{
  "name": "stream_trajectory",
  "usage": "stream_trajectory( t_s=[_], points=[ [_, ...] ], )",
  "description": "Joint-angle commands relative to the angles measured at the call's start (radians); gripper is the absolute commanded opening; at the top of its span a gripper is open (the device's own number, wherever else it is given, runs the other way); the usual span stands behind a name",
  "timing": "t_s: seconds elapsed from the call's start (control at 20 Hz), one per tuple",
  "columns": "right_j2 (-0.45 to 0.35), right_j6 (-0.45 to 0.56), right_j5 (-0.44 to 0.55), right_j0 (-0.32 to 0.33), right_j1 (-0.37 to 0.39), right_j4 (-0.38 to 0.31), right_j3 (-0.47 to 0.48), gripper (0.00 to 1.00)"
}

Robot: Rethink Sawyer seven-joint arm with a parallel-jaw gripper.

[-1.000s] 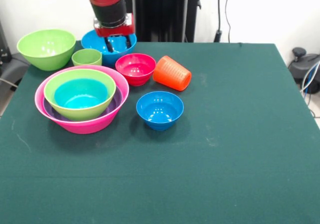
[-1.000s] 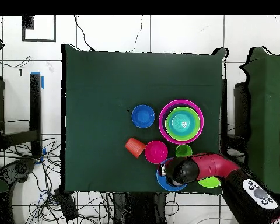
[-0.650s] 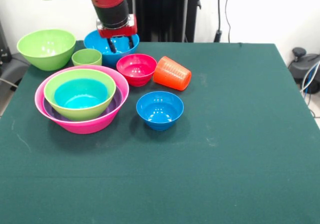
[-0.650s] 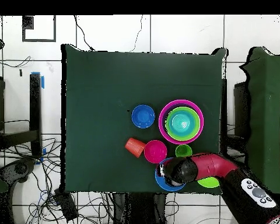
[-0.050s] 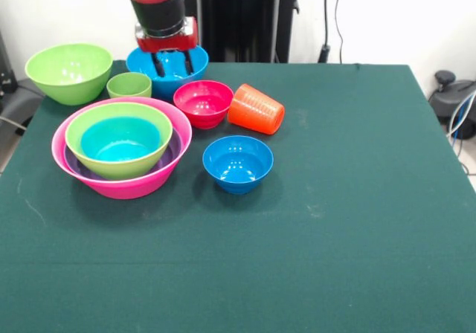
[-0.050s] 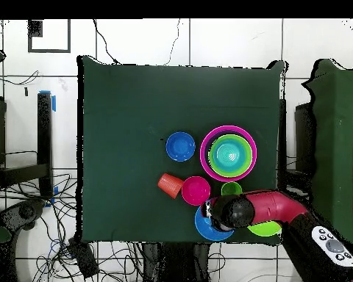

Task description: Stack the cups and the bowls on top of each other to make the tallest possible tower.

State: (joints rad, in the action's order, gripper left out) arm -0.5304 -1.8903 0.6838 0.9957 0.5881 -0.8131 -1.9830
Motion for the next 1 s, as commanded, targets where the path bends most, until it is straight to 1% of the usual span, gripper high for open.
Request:
stream_trajectory(
  t_s=[0.05, 0.25, 0.6, 0.85, 1.0],
  points=[
    [-0.071, 0.129, 0.066, -0.039, 0.091, 0.054, 0.008, 1.00],
    [-0.064, 0.129, 0.060, -0.040, 0.098, 0.061, 0.001, 1.00],
    [-0.046, 0.093, 0.013, -0.050, 0.050, 0.052, 0.017, 1.00],
    [-0.012, -0.014, -0.063, -0.061, 0.031, 0.058, -0.002, 1.00],
    [-0.001, -0.040, -0.083, -0.061, 0.016, 0.062, 0.001, 1.00]
  ],
)
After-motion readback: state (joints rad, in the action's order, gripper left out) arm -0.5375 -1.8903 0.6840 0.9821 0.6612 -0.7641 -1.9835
